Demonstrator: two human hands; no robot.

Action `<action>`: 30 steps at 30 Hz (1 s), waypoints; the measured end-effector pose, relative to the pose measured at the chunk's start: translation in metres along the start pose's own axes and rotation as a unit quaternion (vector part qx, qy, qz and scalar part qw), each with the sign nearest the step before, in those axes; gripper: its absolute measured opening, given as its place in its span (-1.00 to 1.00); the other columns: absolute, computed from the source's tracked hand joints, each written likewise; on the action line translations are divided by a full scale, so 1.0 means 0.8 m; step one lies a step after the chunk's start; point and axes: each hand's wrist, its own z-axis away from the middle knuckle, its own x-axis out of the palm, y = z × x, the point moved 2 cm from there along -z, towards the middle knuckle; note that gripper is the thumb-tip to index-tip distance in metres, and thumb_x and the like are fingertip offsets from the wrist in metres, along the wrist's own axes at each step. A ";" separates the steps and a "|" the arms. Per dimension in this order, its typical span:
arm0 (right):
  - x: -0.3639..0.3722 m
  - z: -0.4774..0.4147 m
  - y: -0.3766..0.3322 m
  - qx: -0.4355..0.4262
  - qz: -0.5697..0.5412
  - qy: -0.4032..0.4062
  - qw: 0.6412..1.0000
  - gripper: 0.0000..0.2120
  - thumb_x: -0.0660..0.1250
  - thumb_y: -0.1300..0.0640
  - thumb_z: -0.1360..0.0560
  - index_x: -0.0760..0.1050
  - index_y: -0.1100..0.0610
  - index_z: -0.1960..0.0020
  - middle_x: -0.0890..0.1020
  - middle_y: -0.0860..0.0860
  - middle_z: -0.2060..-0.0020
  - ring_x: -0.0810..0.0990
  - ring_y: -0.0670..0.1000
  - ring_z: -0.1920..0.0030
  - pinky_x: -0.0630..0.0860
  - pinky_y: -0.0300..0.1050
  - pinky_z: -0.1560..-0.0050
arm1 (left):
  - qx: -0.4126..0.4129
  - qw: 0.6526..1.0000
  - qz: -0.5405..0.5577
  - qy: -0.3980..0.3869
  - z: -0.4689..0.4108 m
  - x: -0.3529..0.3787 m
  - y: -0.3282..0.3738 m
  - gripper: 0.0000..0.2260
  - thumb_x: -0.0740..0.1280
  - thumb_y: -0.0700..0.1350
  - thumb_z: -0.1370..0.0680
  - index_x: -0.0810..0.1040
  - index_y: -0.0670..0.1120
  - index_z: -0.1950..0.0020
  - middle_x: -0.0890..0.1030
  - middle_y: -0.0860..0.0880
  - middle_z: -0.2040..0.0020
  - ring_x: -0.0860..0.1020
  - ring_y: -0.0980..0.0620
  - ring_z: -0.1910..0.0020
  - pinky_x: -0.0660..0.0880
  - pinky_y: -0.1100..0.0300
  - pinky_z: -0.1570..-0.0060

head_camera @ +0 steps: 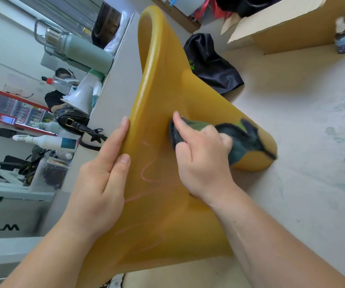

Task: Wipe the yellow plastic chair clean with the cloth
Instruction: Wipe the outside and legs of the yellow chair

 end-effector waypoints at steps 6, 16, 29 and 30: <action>0.007 -0.012 -0.015 -0.055 -0.254 0.015 0.966 -0.39 0.31 0.34 -0.58 0.28 -0.02 -0.55 0.58 -0.05 -0.36 0.59 -0.16 -0.27 0.53 -0.17 -0.26 | -0.002 1.000 -0.025 0.003 0.000 -0.001 -0.011 -0.54 0.12 0.04 -0.62 0.22 0.46 -0.46 0.44 0.38 0.19 0.40 0.48 0.19 0.36 0.53 0.11; 0.051 -0.020 0.017 -0.187 -0.129 0.204 0.952 -0.79 0.35 0.29 -0.54 0.46 0.06 -0.11 0.59 0.09 0.15 0.52 0.18 0.16 0.47 0.19 0.12 | 0.008 0.999 -0.041 -0.004 0.000 0.000 -0.003 -0.53 0.10 -0.01 -0.63 0.21 0.37 -0.50 0.42 0.62 -0.19 0.42 0.58 -0.04 0.33 0.60 -0.03; 0.064 -0.044 0.019 -0.043 -0.186 0.262 0.946 -0.78 0.37 0.08 -0.60 0.60 0.25 -0.05 0.53 0.09 0.14 0.51 0.06 0.18 0.50 0.00 0.18 | -0.003 0.999 -0.050 0.001 0.000 -0.001 -0.006 -0.53 0.11 0.05 -0.61 0.19 0.44 -0.49 0.52 0.31 0.09 0.46 0.25 0.12 0.44 0.24 0.02; 0.066 -0.032 0.020 -0.043 -0.186 0.251 0.949 -0.76 0.38 0.07 -0.58 0.61 0.25 -0.08 0.55 0.10 0.11 0.53 0.08 0.15 0.51 0.02 0.14 | 0.000 0.999 -0.049 0.000 0.000 -0.001 -0.006 -0.52 0.11 0.04 -0.62 0.20 0.41 -0.50 0.54 0.33 0.02 0.47 0.28 0.10 0.44 0.27 -0.01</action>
